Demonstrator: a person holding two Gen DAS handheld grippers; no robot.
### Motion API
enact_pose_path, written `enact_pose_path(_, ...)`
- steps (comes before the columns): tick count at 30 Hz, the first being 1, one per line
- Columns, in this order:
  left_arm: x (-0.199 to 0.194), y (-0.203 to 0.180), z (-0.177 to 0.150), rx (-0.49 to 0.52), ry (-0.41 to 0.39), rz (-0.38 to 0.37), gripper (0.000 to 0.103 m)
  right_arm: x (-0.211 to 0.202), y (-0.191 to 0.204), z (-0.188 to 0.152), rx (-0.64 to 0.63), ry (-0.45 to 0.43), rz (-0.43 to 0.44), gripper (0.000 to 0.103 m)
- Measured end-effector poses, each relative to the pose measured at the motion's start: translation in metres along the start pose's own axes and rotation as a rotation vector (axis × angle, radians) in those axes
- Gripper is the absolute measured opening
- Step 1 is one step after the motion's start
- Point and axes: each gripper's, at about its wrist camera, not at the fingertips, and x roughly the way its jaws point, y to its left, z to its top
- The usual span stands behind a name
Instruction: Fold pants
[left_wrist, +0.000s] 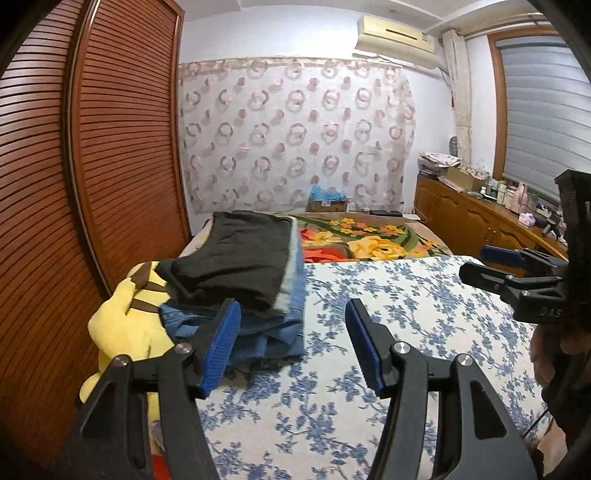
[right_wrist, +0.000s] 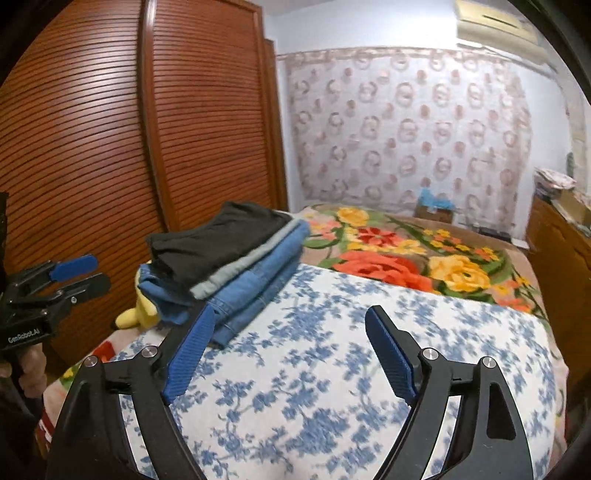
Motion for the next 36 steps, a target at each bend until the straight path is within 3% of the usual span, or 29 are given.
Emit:
enact_pose_path(16,0.008,-0.079,-0.018,0.066,0.059,-0.117,0.059,-0.072,-0.03,-0.043,0.076,-0.023,-0.185,0.086)
enact_pose_path(25,0.003,-0.112,-0.005,0.08,0.042,-0.163,0.059,-0.098,-0.05,-0.054,0.111,-0.034,-0.283,0.086)
enact_pose_path(36,-0.01,-0.129,0.011,0.086,0.013,-0.163,0.059,-0.133,-0.062,-0.052,0.137,-0.084,-0.347,0.086)
